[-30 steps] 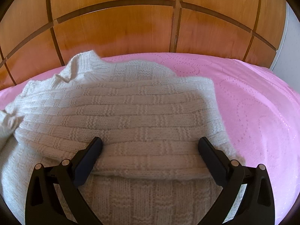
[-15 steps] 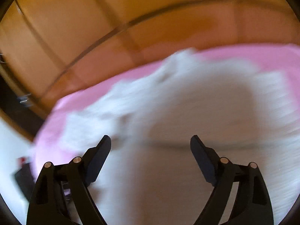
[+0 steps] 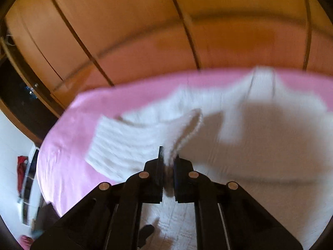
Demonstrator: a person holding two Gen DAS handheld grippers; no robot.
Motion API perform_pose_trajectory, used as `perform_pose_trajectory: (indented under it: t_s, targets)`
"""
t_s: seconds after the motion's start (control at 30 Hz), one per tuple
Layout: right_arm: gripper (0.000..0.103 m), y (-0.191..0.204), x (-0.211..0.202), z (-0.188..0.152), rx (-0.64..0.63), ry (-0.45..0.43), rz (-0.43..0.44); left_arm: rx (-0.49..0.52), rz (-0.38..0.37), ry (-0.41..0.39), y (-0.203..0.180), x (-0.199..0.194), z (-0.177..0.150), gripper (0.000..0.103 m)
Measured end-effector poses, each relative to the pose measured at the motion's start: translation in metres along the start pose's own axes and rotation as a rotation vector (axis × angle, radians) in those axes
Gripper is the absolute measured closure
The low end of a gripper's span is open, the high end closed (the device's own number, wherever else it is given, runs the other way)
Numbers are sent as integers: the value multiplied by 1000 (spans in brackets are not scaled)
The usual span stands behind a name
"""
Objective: Fold small clothes
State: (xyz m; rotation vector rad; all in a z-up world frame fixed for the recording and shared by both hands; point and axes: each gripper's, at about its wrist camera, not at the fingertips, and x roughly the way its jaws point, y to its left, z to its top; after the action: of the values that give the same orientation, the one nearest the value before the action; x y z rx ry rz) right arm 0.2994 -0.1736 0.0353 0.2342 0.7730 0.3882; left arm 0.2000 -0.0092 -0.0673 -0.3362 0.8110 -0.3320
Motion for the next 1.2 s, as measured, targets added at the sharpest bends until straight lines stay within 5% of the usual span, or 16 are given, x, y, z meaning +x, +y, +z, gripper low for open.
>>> perform_pose_trajectory:
  t_s: [0.13, 0.27, 0.7, 0.93, 1.07, 1.2]
  targets:
    - [97, -19, -43, 27, -2, -129, -43, 9, 10, 1, -2, -2, -3, 44]
    - [97, -61, -61, 32, 54, -167, -110, 15, 18, 2, -3, -2, -4, 44]
    - [97, -231, -64, -27, 361, -86, -380, 42, 38, 11, -9, -1, -4, 39]
    - [94, -262, -59, -61, 435, -62, -341, 49, 60, 54, -13, -1, 3, 39]
    - [64, -256, -65, -63, 398, -76, -355, -74, -132, 73, -13, -4, 27, 32]
    - [43, -237, -78, -57, 364, -123, -406, -69, -170, 44, -24, 15, 56, 22]
